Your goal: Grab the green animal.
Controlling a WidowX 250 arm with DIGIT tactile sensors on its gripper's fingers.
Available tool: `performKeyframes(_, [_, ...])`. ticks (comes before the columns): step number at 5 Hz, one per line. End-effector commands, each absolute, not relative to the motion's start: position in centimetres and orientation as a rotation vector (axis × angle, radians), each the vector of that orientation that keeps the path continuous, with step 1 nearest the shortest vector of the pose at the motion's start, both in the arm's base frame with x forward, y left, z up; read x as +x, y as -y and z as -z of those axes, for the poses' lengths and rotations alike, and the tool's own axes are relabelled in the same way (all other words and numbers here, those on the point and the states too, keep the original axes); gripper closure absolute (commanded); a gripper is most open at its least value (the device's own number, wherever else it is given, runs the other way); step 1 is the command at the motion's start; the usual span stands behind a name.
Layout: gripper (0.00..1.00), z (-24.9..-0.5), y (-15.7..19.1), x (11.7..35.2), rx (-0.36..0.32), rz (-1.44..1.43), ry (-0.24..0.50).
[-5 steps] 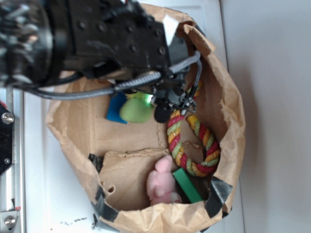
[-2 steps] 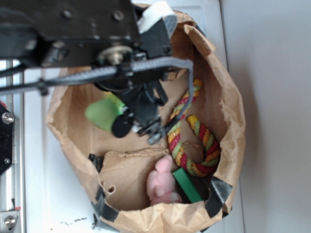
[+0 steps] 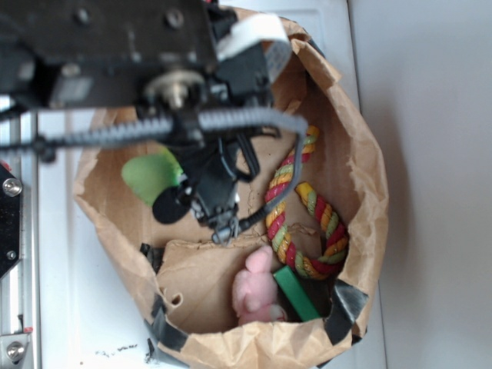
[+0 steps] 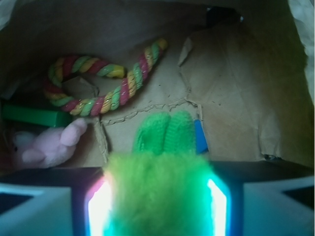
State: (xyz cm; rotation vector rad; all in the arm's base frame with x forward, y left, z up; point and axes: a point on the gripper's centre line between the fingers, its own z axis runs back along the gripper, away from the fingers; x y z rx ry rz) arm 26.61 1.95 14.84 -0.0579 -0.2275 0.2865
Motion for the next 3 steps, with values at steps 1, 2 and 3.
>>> performKeyframes(1, [1.00, -18.03, -1.74, 27.84, -0.036, -0.274, 0.286])
performKeyframes(2, [1.00, -18.21, -1.37, 28.46, -0.022, -0.295, 0.291])
performKeyframes(3, [1.00, -18.13, -1.36, 28.60, -0.027, -0.310, 0.310])
